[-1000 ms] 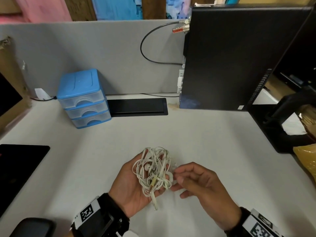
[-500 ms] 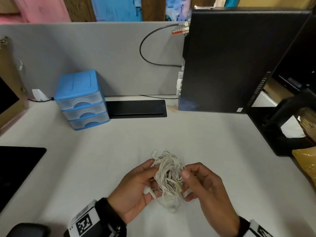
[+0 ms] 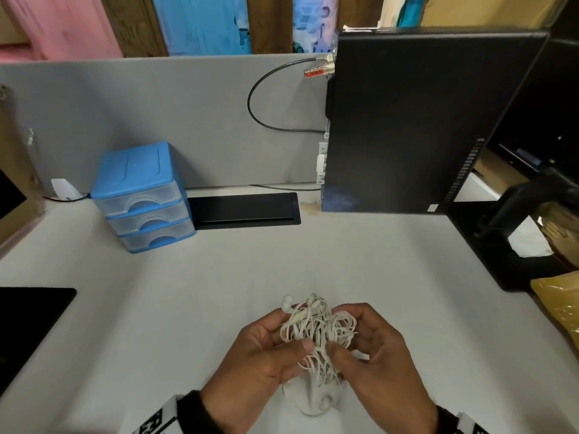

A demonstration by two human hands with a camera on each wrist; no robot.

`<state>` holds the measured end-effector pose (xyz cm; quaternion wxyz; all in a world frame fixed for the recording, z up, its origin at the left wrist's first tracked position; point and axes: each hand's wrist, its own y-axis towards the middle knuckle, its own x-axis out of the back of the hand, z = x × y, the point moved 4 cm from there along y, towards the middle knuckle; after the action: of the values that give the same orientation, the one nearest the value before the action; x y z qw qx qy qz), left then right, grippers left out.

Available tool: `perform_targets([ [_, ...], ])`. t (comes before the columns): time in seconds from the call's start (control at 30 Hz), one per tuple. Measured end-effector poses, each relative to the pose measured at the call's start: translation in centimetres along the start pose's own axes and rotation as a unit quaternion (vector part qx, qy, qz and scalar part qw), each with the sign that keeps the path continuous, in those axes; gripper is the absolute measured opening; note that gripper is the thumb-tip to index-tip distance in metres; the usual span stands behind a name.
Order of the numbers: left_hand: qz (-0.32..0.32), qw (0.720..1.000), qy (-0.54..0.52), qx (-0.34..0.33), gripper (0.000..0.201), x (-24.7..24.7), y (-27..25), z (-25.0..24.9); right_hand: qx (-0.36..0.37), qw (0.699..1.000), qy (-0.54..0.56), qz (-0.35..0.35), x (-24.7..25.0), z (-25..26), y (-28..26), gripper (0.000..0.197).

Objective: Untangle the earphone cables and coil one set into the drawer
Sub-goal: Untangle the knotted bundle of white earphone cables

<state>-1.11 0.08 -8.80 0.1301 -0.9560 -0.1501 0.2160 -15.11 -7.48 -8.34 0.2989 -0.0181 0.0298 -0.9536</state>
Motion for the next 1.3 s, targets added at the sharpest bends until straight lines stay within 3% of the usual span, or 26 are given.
perform_targets([
  [0.27,-0.05,0.998,-0.01,0.037,0.025,1.0,0.5,-0.3,0.017,0.999,0.034,0.023,0.2,-0.5,0.6,0.05],
  [0.47,-0.05,0.994,-0.072,0.062,0.012,1.3,0.7,-0.6,0.055,0.996,0.06,0.032,0.6,-0.3,1.2,0.061],
  [0.53,-0.045,0.993,-0.093,0.065,0.015,1.4,0.8,-0.6,0.056,0.996,0.058,0.035,0.7,-0.4,1.5,0.055],
  [0.67,-0.04,0.99,-0.121,0.057,0.02,1.5,1.1,-0.6,-0.002,0.991,0.129,0.041,0.9,-0.4,1.7,0.022],
  [0.73,-0.037,0.99,-0.127,0.049,0.014,1.3,1.1,-0.8,-0.004,0.992,0.119,0.03,0.8,0.2,1.5,0.031],
  [0.8,-0.031,0.992,-0.114,0.043,0.022,1.0,1.1,-0.6,0.019,0.999,0.042,-0.021,0.9,0.4,1.3,0.035],
  [0.9,-0.021,0.996,-0.085,0.031,0.026,0.1,1.2,-0.2,0.025,0.996,-0.038,-0.071,0.6,0.1,1.2,0.023],
  [1.1,-0.02,0.998,-0.054,0.008,0.032,-0.7,0.9,-0.2,0.015,0.997,-0.048,-0.053,0.2,0.5,0.5,0.028],
  [1.3,-0.029,0.999,-0.029,-0.031,0.037,0.1,1.0,-0.7,0.025,0.999,-0.011,-0.036,0.2,2.1,0.3,0.016],
])
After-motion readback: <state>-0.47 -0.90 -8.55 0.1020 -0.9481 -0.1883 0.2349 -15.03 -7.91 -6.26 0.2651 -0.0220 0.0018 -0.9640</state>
